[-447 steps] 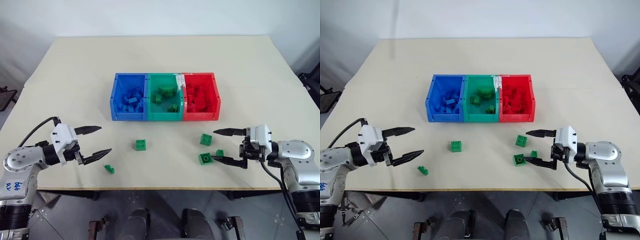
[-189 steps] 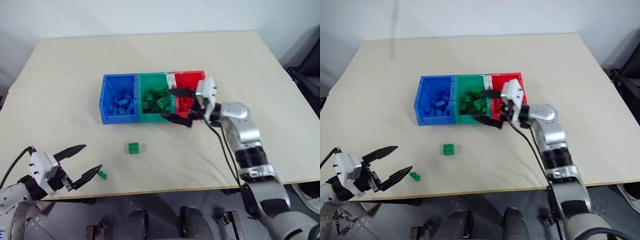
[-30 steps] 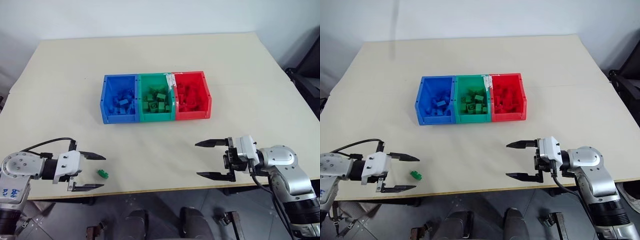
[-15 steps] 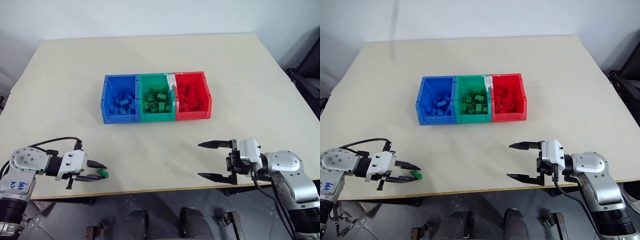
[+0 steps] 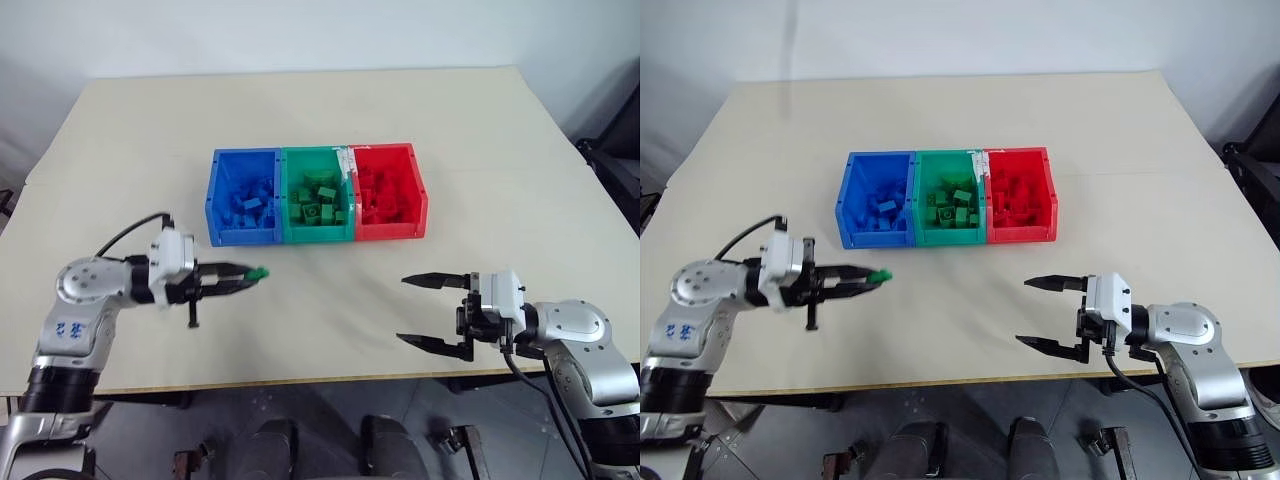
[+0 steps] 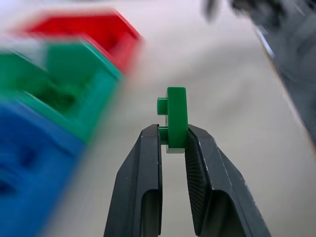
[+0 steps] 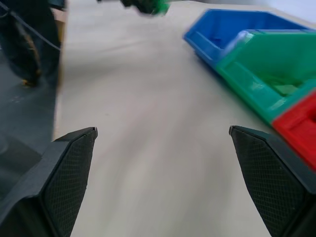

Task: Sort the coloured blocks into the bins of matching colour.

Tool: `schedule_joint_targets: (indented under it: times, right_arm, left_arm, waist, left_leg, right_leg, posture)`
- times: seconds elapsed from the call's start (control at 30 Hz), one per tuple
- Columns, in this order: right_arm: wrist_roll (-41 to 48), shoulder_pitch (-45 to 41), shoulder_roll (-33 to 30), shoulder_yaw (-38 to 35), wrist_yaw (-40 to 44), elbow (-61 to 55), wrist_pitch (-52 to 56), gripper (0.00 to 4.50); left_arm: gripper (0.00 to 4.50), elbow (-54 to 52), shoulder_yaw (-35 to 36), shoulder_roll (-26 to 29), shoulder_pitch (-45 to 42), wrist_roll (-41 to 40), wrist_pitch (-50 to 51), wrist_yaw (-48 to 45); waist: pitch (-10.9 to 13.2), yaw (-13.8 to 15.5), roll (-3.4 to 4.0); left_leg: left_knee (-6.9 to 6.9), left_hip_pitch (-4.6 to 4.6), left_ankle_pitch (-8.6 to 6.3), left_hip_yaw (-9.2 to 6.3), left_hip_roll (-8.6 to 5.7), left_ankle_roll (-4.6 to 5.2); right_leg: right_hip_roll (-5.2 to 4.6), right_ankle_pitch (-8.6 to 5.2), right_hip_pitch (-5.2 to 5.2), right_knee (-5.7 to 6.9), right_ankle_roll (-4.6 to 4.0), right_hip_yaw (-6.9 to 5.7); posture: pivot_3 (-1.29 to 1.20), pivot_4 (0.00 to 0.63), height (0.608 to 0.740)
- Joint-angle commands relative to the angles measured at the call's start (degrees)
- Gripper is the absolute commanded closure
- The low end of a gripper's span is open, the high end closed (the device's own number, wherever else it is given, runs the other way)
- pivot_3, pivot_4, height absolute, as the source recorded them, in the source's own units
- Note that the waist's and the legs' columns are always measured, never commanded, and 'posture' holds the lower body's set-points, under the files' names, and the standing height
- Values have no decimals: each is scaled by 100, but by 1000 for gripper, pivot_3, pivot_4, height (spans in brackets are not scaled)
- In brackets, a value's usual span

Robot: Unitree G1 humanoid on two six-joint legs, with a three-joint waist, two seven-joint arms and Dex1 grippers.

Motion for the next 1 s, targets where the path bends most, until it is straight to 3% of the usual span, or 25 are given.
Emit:
schedule_joint_targets:
  times: [0.03,0.3,0.53,0.8,0.93,1.0]
  right_arm:
    - [151,155,172,-335,-446,-272,-14,0]
    - [258,259,871,-791,-1917,-800,173,0]
    - [76,418,955,-710,-2379,-1069,220,0]
    - [94,467,962,-655,-2446,-1158,206,0]
    - [83,359,829,-525,-2041,-959,81,0]
    - [65,279,737,-472,-1794,-811,39,0]
  left_arm:
    - [4169,108,-251,-338,-676,313,290,616]
    - [4169,2005,-711,-1536,-2327,1406,-277,1812]
    - [4169,2820,-764,-1865,-2781,1702,-580,1941]
    - [1660,2631,-596,-1857,-2628,1653,-806,1877]
    - [446,1807,-143,-1541,-2075,1133,-536,1591]
    - [446,1382,-4,-1231,-1679,901,-387,1263]
  waist:
    - [-1,18,-2]
    - [-2,19,-4]
    - [-2,-24,-5]
    - [-2,-17,-5]
    - [-2,-42,-5]
    - [-3,-80,-4]
  left_leg:
    - [1,0,0,0,-7,0]
    - [5,-3,1,2,-27,-1]
    - [-5,-2,1,11,-29,-1]
    - [-1,-4,1,9,-29,-1]
    - [-1,-3,1,7,-28,-1]
    - [-8,1,1,11,-23,-1]
  right_leg:
    - [0,0,1,-1,1,-1]
    - [1,1,-2,-1,3,-2]
    - [1,1,-8,-2,3,-1]
    - [1,2,-7,-1,4,0]
    - [0,2,-8,-1,4,1]
    - [1,2,-11,0,3,5]
  posture:
    - [0,150,740]
    - [0,150,740]
    - [0,150,740]
    - [0,150,740]
    - [0,150,740]
    - [0,150,740]
